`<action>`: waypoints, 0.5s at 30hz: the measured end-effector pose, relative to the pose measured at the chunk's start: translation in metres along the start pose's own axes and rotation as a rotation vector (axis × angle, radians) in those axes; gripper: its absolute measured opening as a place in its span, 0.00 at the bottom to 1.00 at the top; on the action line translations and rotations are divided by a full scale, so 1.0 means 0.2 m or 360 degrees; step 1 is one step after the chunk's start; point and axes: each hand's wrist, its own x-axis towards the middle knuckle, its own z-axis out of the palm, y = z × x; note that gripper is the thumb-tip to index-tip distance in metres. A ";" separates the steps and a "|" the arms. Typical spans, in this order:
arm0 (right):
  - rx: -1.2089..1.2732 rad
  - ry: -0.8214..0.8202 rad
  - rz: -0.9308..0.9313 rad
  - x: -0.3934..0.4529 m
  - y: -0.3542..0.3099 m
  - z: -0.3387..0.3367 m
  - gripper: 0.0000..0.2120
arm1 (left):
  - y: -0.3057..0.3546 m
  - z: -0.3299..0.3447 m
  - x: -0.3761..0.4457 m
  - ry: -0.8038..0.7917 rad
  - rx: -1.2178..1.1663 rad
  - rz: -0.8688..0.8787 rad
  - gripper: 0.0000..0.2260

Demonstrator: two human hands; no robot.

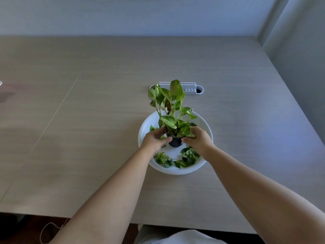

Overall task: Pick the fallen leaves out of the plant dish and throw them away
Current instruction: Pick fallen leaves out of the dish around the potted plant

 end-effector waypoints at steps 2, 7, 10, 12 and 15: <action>-0.0008 0.0013 0.0003 -0.01 0.01 0.00 0.22 | 0.00 0.01 -0.01 0.0022 -0.0014 -0.0016 0.27; 0.0137 -0.0024 0.0020 0.00 0.04 0.01 0.18 | -0.02 0.00 -0.03 0.0047 0.0043 0.0006 0.22; 0.0157 -0.0018 0.0023 0.01 0.05 0.02 0.16 | -0.03 -0.01 -0.04 0.0037 0.0060 0.0026 0.19; 0.0204 -0.0024 0.0030 0.01 0.05 0.02 0.16 | -0.03 -0.02 -0.04 0.0041 0.0105 0.0022 0.20; 0.0255 -0.0074 0.0077 0.01 0.06 0.02 0.19 | -0.03 -0.03 -0.04 0.0020 0.0246 0.0031 0.21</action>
